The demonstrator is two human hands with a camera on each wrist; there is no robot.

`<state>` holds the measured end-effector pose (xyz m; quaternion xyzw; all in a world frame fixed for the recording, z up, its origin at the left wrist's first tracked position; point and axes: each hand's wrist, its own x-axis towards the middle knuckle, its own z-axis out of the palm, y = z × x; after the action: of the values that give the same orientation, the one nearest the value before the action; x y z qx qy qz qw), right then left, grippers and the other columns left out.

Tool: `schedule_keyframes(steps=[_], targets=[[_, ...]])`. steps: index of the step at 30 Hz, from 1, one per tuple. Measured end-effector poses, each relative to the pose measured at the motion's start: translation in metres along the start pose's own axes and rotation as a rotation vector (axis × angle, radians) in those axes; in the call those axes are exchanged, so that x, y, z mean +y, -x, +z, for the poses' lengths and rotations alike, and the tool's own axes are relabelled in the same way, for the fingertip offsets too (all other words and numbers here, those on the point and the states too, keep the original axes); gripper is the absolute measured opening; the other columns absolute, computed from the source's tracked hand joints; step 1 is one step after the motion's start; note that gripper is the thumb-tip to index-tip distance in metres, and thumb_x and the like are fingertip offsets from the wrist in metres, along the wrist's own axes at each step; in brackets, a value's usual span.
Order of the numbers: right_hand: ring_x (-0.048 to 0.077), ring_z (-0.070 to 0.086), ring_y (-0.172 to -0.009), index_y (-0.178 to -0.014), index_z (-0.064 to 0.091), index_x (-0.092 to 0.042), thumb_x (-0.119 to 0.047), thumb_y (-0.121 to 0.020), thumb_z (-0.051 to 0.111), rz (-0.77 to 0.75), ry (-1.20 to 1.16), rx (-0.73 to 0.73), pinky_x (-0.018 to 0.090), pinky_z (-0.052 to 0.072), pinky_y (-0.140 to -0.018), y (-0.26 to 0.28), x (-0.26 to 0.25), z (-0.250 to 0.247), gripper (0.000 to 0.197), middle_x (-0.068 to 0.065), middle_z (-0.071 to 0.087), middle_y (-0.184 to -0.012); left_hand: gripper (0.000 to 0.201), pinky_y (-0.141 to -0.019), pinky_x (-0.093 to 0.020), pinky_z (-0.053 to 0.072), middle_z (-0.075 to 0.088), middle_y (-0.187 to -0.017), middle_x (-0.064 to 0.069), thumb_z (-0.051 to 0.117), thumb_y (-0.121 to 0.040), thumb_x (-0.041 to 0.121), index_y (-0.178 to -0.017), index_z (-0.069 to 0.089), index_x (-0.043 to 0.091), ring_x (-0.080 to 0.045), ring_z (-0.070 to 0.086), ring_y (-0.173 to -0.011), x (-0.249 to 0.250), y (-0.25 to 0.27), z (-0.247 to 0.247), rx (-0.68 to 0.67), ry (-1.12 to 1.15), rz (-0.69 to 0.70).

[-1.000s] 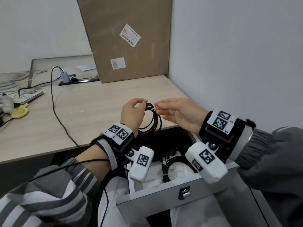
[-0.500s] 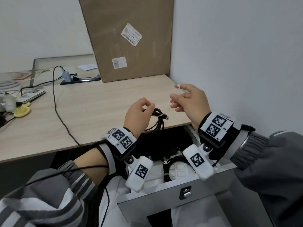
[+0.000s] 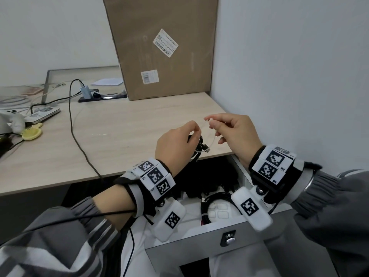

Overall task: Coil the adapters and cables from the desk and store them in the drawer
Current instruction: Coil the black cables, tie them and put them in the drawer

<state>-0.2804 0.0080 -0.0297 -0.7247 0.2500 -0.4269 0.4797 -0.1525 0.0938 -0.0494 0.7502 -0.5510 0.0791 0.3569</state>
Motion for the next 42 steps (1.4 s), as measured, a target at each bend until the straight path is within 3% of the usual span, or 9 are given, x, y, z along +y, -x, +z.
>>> schedule_keyframes(steps=[6, 15, 21, 26, 32, 38, 42], targets=[[0.007, 0.051, -0.064, -0.087, 0.074, -0.025, -0.012, -0.090, 0.059, 0.002, 0.012, -0.030, 0.019, 0.048, -0.053, 0.000, -0.002, -0.002, 0.020, -0.004, 0.064, -0.077, 0.018, -0.057, -0.029, 0.028, 0.041, -0.051, 0.017, 0.042, -0.099, 0.036, -0.099, 0.058, 0.027, -0.017, 0.046, -0.064, 0.000, 0.000, 0.000, 0.000, -0.078, 0.029], [0.009, 0.052, -0.064, -0.089, 0.073, -0.016, -0.011, -0.092, 0.058, 0.055, -0.019, -0.085, 0.020, 0.048, -0.054, 0.001, -0.001, -0.005, 0.016, 0.000, 0.062, -0.077, 0.019, -0.058, -0.029, 0.025, 0.040, -0.052, 0.018, 0.040, -0.099, 0.037, -0.101, 0.058, 0.029, -0.016, 0.043, -0.065, 0.001, 0.000, -0.002, -0.033, -0.149, 0.016], [0.007, 0.056, -0.061, -0.084, 0.072, -0.018, -0.009, -0.089, 0.062, 0.044, -0.011, -0.100, 0.022, 0.050, -0.056, 0.004, -0.001, -0.001, 0.014, 0.010, 0.070, -0.089, 0.027, -0.055, -0.033, 0.039, 0.067, -0.072, 0.003, 0.037, -0.100, 0.041, -0.102, 0.059, 0.026, -0.025, 0.059, -0.069, 0.003, 0.002, -0.002, -0.027, -0.199, 0.081], [0.008, 0.055, -0.062, -0.093, 0.074, -0.012, -0.009, -0.091, 0.060, 0.056, -0.058, -0.100, 0.021, 0.051, -0.058, 0.004, -0.001, -0.002, 0.014, 0.001, 0.064, -0.078, 0.027, -0.061, -0.037, 0.047, 0.069, -0.079, -0.001, 0.031, -0.101, 0.037, -0.105, 0.054, 0.024, -0.030, 0.061, -0.072, 0.003, 0.000, -0.007, -0.051, -0.315, 0.152], [0.008, 0.059, -0.063, -0.092, 0.072, -0.014, -0.009, -0.092, 0.058, 0.027, -0.035, -0.131, 0.023, 0.053, -0.062, 0.006, -0.002, -0.004, 0.014, 0.000, 0.064, -0.078, 0.021, -0.055, -0.034, 0.039, 0.064, -0.072, -0.004, 0.035, -0.100, 0.031, -0.102, 0.053, 0.021, -0.033, 0.058, -0.067, -0.002, -0.002, -0.014, -0.067, -0.416, 0.228], [0.010, 0.066, -0.064, -0.087, 0.067, -0.010, -0.003, -0.091, 0.057, -0.014, -0.031, -0.124, 0.023, 0.055, -0.067, 0.006, 0.001, 0.002, 0.012, 0.008, 0.070, -0.078, 0.035, -0.057, -0.034, 0.039, 0.069, -0.078, -0.004, 0.031, -0.100, 0.043, -0.107, 0.059, 0.023, -0.032, 0.063, -0.076, 0.001, 0.002, -0.008, -0.024, -0.348, 0.195], [0.009, 0.066, -0.063, -0.087, 0.068, -0.009, -0.003, -0.091, 0.058, -0.045, -0.023, -0.100, 0.019, 0.053, -0.065, 0.008, 0.003, 0.006, 0.012, 0.001, 0.068, -0.072, 0.029, -0.059, -0.034, 0.040, 0.069, -0.078, -0.002, 0.038, -0.100, 0.042, -0.104, 0.063, 0.028, -0.029, 0.062, -0.077, 0.002, 0.002, -0.006, 0.000, -0.245, 0.142]])
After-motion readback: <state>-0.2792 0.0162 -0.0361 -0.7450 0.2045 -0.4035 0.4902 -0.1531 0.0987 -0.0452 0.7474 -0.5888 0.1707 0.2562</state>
